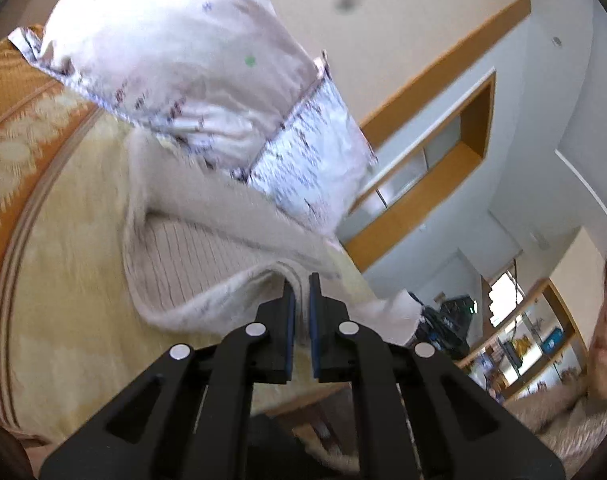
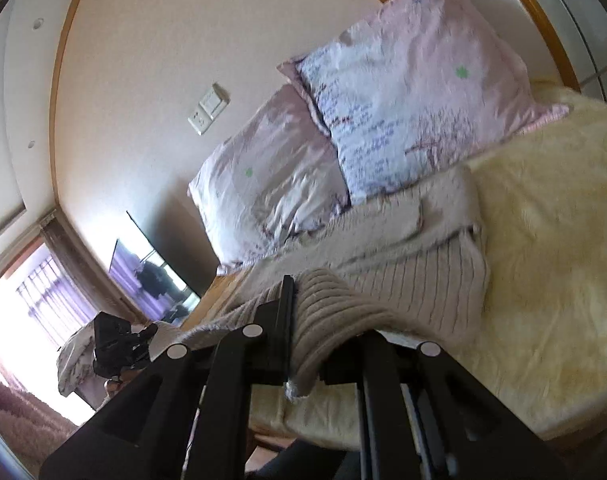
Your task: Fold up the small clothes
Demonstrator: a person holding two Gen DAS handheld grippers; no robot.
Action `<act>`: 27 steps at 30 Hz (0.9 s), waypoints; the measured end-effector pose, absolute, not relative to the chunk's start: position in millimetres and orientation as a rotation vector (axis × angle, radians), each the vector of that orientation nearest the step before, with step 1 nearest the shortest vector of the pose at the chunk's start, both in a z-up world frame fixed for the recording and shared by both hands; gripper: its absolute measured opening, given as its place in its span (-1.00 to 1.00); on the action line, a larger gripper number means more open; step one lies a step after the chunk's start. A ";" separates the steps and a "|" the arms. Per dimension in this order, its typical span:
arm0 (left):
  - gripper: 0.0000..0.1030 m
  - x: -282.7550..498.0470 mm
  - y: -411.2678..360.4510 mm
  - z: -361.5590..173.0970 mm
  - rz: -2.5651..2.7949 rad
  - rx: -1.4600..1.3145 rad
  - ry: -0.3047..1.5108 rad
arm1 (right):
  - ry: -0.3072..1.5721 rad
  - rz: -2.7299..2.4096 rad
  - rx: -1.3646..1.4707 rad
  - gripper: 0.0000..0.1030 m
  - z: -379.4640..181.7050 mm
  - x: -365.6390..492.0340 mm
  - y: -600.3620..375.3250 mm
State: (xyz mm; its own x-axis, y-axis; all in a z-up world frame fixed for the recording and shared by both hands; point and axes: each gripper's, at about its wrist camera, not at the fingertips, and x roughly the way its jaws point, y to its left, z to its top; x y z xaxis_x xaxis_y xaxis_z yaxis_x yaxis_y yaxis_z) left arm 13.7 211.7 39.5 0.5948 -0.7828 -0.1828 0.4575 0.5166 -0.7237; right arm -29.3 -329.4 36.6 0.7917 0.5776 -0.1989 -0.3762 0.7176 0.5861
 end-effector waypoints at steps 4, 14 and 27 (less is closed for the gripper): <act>-0.89 35.9 217.8 54.0 -0.717 -0.695 0.523 | 0.347 0.487 0.522 -0.81 48.8 -15.9 -329.2; -0.89 102.8 208.3 85.3 -0.591 -0.673 0.526 | 0.295 0.421 0.412 -0.81 77.0 19.2 -315.6; -0.89 213.4 192.1 80.4 -0.468 -0.667 0.589 | 0.388 0.310 0.474 -0.81 68.3 123.8 -320.9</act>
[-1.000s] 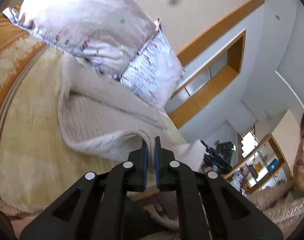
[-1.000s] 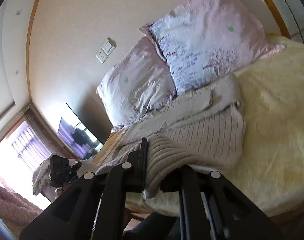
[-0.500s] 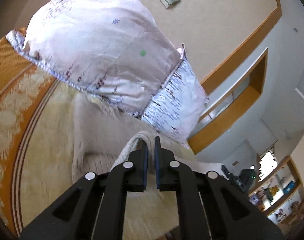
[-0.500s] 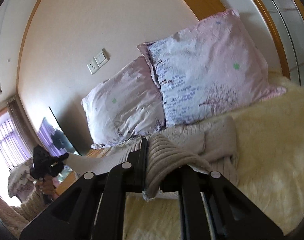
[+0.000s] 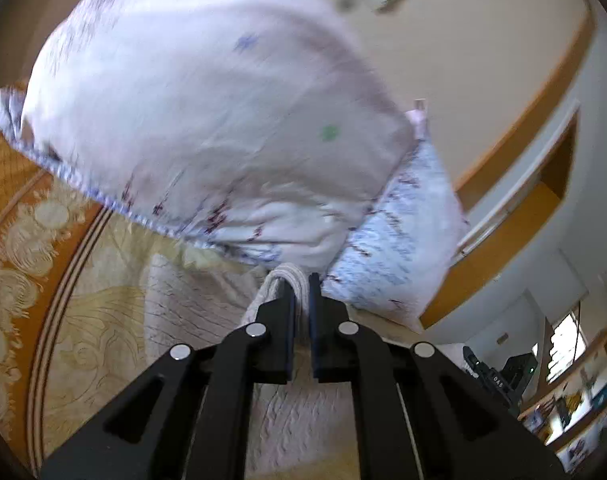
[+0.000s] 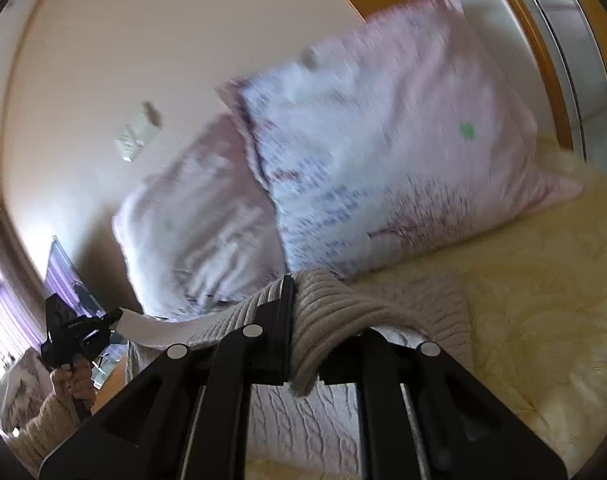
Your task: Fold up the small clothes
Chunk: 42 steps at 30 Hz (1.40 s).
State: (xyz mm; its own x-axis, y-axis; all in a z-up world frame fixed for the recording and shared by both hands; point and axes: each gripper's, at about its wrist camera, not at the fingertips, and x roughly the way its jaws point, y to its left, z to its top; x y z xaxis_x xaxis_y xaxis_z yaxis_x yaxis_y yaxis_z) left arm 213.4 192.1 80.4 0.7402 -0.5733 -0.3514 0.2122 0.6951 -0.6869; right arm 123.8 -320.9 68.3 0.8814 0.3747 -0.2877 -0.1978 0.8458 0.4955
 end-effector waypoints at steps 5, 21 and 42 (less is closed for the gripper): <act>-0.89 250.2 188.3 45.0 -0.398 -0.678 0.679 | 0.574 0.233 0.526 -0.81 32.6 183.4 -322.9; -0.02 281.9 179.8 25.0 -0.299 -0.679 0.770 | 0.597 0.101 0.567 0.36 38.8 215.6 -326.1; -0.30 176.2 177.1 16.9 -0.255 -0.345 0.833 | 0.725 0.044 0.373 -0.38 -3.0 115.3 -340.1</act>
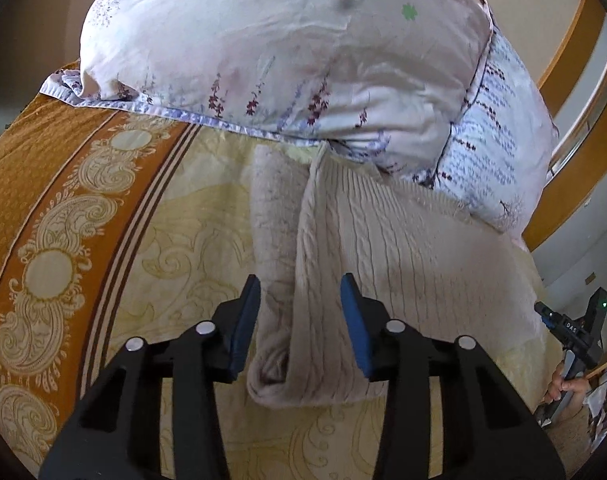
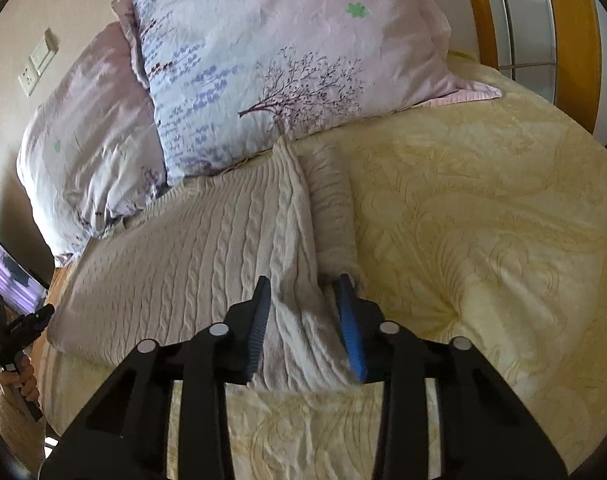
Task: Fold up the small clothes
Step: 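Lower the folded side onto the sweater and open both grippers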
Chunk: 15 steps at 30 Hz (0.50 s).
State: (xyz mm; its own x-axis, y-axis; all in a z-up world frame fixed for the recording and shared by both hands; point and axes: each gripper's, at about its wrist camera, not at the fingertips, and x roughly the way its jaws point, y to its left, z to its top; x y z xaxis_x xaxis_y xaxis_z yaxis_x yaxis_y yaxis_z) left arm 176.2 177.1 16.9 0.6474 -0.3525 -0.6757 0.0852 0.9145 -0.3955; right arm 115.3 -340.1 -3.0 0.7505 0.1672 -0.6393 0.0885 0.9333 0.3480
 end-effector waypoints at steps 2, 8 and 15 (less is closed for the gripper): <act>-0.39 176.1 174.0 14.8 -0.260 -0.337 0.843 | 0.731 0.043 0.353 -0.48 -5.0 112.2 -336.3; -0.75 176.2 166.2 8.0 -0.244 -0.288 0.865 | 0.720 0.028 0.299 -0.77 -4.6 107.7 -327.4; -0.85 172.0 168.2 11.9 -0.263 -0.243 0.868 | 0.685 0.011 0.305 -0.80 6.6 94.3 -327.3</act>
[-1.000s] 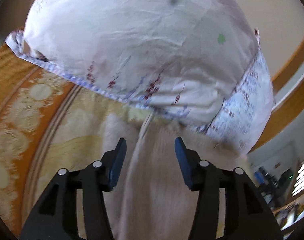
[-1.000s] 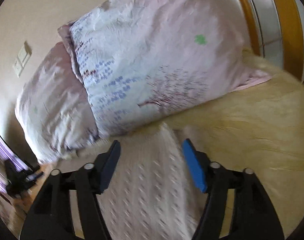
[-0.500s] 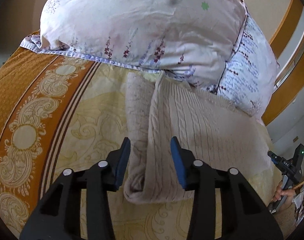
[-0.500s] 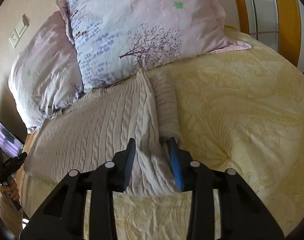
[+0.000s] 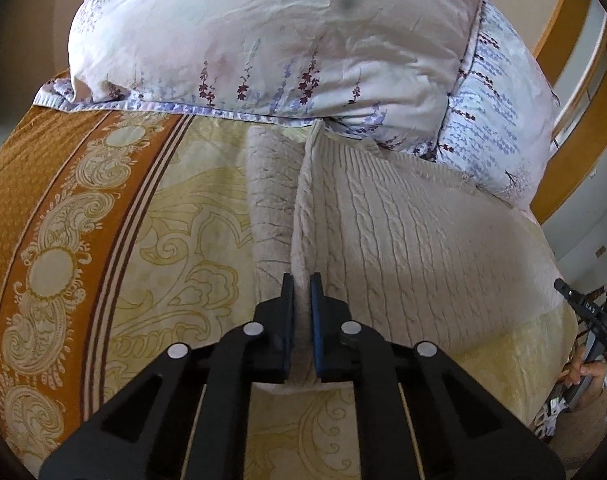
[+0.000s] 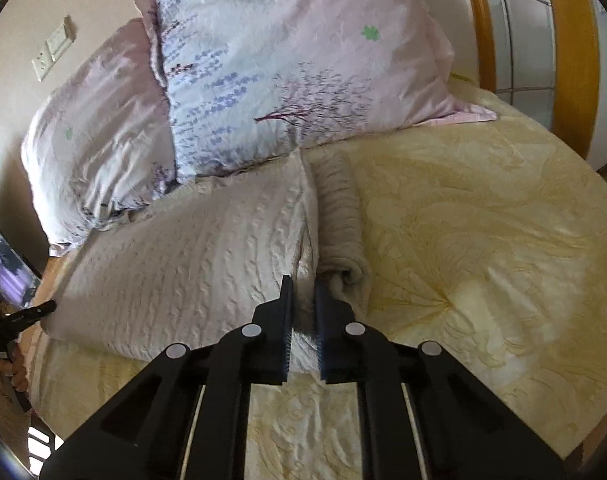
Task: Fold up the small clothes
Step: 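Lower the folded side onto the sweater and open both grippers, then move both open grippers over the sweater to its other side edge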
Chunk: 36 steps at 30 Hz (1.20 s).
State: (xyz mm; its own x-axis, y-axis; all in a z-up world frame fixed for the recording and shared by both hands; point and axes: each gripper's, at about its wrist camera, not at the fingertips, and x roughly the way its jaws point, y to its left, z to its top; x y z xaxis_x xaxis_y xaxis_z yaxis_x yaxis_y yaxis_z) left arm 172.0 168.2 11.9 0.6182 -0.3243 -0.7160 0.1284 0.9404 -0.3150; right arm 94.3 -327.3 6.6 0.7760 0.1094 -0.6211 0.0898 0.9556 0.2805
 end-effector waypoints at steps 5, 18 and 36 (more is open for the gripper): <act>-0.85 172.7 168.3 5.1 -0.251 -0.213 0.882 | 0.776 -0.061 0.305 -0.80 -11.8 104.7 -332.0; 0.02 160.8 143.9 49.8 -0.271 -0.136 0.700 | 0.680 -0.004 0.187 -0.04 29.7 123.7 -286.1; 0.00 186.4 117.0 16.4 -0.289 -0.123 0.854 | 0.852 0.009 0.116 0.12 -4.7 161.7 -249.5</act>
State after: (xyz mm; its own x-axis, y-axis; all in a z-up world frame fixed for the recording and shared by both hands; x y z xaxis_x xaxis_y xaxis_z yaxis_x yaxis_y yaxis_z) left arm 186.4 117.0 16.4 0.6209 -0.3001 -0.7242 0.2020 0.9539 -0.2220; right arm 161.7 -249.5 -4.7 0.6587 0.0545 -0.7504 0.0384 0.9936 0.1060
